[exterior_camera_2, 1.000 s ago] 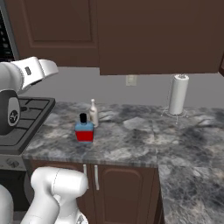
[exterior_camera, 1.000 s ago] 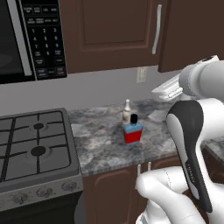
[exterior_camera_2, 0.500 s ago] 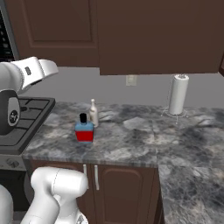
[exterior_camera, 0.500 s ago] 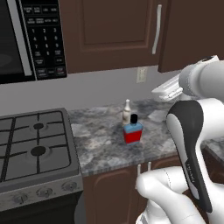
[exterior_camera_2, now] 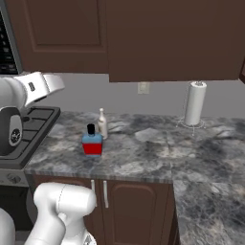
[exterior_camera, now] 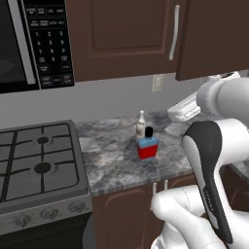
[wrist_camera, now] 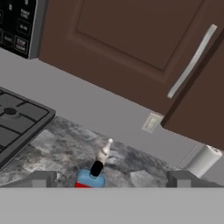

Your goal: Sort all alcoholic drinks to one cabinet, and non-alcoholic drinks to the other.

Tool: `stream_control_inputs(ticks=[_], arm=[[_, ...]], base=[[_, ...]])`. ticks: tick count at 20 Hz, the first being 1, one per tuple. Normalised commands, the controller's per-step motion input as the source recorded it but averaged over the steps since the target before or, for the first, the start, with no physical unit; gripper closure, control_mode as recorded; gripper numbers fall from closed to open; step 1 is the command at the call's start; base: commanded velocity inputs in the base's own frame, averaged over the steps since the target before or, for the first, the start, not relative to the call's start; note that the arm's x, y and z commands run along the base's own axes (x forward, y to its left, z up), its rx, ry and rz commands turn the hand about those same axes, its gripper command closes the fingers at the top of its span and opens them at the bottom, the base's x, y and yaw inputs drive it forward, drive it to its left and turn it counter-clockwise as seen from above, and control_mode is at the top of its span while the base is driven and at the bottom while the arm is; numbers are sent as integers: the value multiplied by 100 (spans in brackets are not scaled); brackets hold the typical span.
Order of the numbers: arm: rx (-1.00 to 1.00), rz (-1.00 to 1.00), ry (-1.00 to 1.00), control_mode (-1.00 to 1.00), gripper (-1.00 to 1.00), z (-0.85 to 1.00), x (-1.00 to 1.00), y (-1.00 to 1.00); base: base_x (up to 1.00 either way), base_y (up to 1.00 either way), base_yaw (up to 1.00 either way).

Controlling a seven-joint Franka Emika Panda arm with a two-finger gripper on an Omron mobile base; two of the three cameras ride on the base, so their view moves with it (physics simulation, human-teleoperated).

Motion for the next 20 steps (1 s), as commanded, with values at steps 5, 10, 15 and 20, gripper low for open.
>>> stream_control_inputs(ticks=[5,10,15,20], arm=[[2,-4,0,-100,-100,-45,0,0],[2,-5,0,-100,-100,-38,0,0],[0,-2,10,-100,-100,-17,0,0],[3,0,25,-100,-100,-3,0,0]], base=[[0,0,0],[0,0,0],[0,0,0],[0,0,0]])
